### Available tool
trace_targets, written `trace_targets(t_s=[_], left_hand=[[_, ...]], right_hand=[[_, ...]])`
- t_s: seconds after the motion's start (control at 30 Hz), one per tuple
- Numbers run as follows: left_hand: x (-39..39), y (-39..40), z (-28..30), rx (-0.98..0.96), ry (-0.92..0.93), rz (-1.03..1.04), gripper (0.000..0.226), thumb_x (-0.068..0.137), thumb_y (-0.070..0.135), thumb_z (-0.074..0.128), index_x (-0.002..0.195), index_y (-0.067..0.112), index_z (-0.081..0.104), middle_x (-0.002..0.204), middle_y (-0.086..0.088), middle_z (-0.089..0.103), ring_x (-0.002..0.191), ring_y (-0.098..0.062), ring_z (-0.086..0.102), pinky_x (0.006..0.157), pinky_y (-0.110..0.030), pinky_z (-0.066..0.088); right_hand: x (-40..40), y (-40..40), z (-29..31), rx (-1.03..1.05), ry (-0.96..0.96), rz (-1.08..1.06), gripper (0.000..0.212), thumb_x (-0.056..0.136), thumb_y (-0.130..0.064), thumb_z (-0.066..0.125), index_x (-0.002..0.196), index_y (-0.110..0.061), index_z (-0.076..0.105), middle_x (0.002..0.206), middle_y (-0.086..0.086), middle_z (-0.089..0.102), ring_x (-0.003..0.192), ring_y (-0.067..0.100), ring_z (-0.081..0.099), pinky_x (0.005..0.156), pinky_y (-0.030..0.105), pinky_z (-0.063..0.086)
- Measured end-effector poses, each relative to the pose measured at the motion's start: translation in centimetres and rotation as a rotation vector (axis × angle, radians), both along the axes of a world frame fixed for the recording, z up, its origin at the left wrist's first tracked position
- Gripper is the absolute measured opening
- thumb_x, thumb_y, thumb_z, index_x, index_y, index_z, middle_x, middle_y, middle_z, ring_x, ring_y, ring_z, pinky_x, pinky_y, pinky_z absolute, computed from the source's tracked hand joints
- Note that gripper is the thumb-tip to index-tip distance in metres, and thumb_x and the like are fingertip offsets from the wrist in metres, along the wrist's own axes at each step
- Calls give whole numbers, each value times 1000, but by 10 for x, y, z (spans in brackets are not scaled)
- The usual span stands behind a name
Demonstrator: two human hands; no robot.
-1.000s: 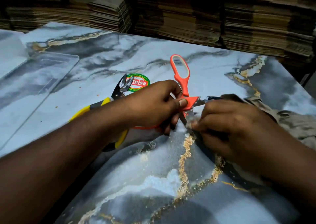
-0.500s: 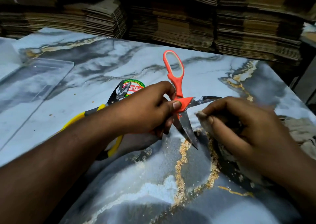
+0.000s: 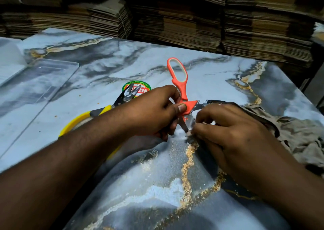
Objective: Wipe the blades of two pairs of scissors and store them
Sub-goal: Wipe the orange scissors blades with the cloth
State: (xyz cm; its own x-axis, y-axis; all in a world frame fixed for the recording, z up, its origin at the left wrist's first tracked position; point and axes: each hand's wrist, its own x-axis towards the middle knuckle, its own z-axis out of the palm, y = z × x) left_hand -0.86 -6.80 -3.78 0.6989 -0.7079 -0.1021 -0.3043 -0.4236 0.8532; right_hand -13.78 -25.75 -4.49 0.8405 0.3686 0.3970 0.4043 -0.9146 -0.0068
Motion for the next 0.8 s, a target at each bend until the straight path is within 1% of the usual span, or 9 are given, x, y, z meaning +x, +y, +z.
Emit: trace_targets(t_s=[0.07,0.13,0.27,0.37,0.43,0.5,0.63,0.73,0.8], left_hand=[[1,1,0,3,0,2,17,109,27,52,102,12,53,73,-14,72,57,-27,68,62,-50,62],[1,2,-1,-11,25,10,17,109,26,52,101,12,53,71,-13,69,57,-26,67,61,-48,62],[2,-2,-3,-22,-6,19,15,110,27,52,101,14,52,67,-7,68,56,-25,66,65,-56,63],[7,0,-3,-11,-18,34,15,110,27,53,103,13,51,67,-7,68,57,-27,67,66,-59,63],[9,4,-3,-11,3,18,17,110,25,52,102,10,51,66,-8,68,55,-27,65,63,-56,61],[10,5,-4,-5,-16,17,18,110,26,52,103,9,51,63,-7,68,53,-26,65,60,-53,61],[11,1,-6,13,-69,31,19,110,29,51,104,11,50,66,-8,69,60,-37,70,60,-53,64],[12,3,-7,28,-62,9,20,110,28,51,100,12,51,65,-5,69,57,-29,71,57,-41,62],[11,4,-7,41,-74,13,20,110,28,51,97,12,52,65,-4,70,55,-24,71,54,-34,58]], right_hand=[[1,2,-3,12,-5,12,25,83,3,83,102,-13,79,99,6,68,85,31,64,66,44,56],[-3,0,-4,29,20,23,29,82,4,83,105,-14,79,98,5,69,85,30,65,69,42,57],[-1,4,-5,13,-18,-3,23,88,5,76,104,-11,78,97,7,68,84,30,61,67,43,55],[4,10,-6,-16,-30,-28,24,85,5,79,103,-10,77,96,9,68,83,31,60,66,42,53],[-3,9,-7,-46,10,-2,29,80,5,80,104,-11,79,98,8,69,84,31,64,67,40,56],[-9,7,-6,-54,30,18,31,78,5,79,104,-12,80,98,7,70,85,31,66,67,41,58],[7,12,-3,-35,-49,-23,28,79,7,78,101,-10,79,96,9,70,83,32,61,65,42,56],[17,17,-2,-22,-77,-52,18,84,1,79,100,-9,78,95,9,70,85,32,61,68,42,55],[8,12,-4,-34,-30,-38,27,80,5,83,101,-11,78,97,8,70,85,31,63,69,40,56]])
